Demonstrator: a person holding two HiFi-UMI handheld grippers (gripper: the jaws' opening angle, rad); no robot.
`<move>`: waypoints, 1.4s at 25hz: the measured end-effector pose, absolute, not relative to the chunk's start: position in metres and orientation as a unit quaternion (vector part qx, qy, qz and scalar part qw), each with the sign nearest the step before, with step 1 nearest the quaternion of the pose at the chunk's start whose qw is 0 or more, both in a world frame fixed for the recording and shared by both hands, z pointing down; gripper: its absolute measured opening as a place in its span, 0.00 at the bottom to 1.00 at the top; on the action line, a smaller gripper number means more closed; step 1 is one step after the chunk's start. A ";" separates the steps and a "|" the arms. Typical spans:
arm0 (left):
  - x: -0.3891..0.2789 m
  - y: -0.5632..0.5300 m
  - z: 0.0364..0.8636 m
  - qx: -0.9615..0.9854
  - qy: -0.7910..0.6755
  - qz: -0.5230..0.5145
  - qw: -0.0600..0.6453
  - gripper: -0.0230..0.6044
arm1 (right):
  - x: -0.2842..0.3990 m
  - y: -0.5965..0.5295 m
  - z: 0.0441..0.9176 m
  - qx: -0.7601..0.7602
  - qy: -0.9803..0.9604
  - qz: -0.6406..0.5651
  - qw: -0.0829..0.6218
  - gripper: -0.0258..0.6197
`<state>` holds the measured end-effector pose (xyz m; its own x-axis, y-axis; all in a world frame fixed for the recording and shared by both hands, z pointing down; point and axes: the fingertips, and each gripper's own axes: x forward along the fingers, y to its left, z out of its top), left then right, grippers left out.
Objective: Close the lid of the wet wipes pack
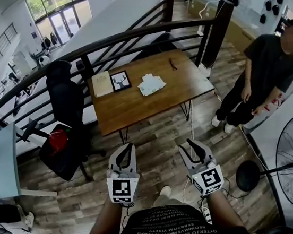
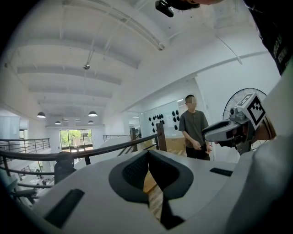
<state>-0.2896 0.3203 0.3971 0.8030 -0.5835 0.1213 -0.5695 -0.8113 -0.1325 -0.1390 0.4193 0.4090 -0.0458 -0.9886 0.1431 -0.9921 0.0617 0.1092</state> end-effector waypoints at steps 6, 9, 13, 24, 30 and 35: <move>-0.256 0.302 0.391 -0.946 0.309 -0.079 0.051 0.08 | -0.104 0.400 0.402 0.682 -0.726 0.007 0.085 0.26; -0.243 0.298 0.391 -0.946 0.311 -0.078 0.051 0.08 | -0.092 0.394 0.402 0.676 -0.731 0.003 0.086 0.26; -0.233 0.295 0.391 -0.945 0.311 -0.083 0.052 0.08 | -0.083 0.384 0.397 0.671 -0.737 0.000 0.083 0.26; -0.237 0.271 0.398 -0.938 0.328 -0.103 0.048 0.08 | -0.071 0.355 0.399 0.664 -0.744 0.005 0.070 0.26; -0.216 0.250 0.396 -0.941 0.321 -0.098 0.044 0.08 | -0.055 0.339 0.398 0.672 -0.737 0.006 0.070 0.26; -0.201 0.226 0.402 -0.945 0.309 -0.098 0.031 0.08 | -0.045 0.317 0.404 0.679 -0.731 0.014 0.071 0.26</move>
<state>-0.2010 0.2257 0.4024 0.7897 -0.5908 0.1651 -0.5786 -0.8068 -0.1198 -0.0448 0.3172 0.4038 -0.0685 -0.9900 0.1231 -0.9939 0.0784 0.0770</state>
